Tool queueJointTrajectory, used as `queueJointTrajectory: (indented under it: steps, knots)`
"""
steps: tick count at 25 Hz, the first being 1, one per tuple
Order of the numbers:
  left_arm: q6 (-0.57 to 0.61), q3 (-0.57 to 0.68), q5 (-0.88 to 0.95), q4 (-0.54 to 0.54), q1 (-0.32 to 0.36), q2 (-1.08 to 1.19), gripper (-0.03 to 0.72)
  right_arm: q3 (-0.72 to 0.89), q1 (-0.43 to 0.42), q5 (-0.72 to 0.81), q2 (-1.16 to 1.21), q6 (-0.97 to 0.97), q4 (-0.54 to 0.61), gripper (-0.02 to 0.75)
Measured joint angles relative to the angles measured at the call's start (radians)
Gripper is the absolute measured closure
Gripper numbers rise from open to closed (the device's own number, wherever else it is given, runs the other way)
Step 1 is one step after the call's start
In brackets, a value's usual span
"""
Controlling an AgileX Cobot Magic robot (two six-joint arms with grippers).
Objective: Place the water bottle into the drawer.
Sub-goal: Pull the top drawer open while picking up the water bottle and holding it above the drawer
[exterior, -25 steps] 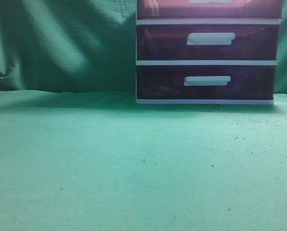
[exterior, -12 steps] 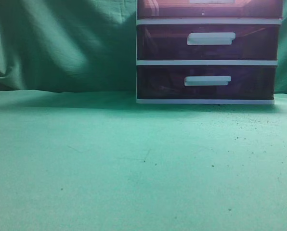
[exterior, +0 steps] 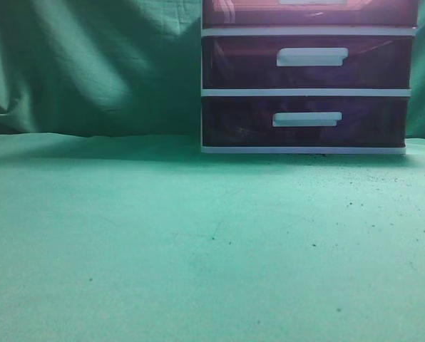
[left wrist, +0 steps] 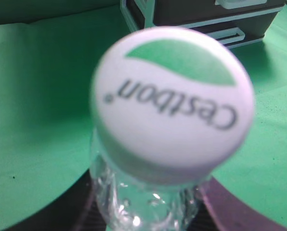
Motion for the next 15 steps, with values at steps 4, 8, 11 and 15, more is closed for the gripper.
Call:
queueJointTrajectory:
  steps: [4, 8, 11, 15]
  knots:
    - [0.004, 0.0, -0.013, 0.0, 0.0, 0.0, 0.449, -0.116, 0.0, -0.136, 0.23, -0.08, -0.297, 0.692]
    - [0.013, 0.0, -0.019, 0.023, 0.0, 0.0, 0.449, -0.255, 0.0, -0.19, 0.447, -0.131, -0.524, 0.643]
    - [0.025, 0.0, -0.019, 0.044, 0.0, 0.0, 0.449, -0.351, 0.01, -0.175, 0.581, -0.177, -0.647, 0.548]
    - [0.029, 0.0, -0.019, 0.063, 0.0, 0.0, 0.449, -0.472, 0.064, -0.136, 0.731, -0.279, -0.685, 0.515]
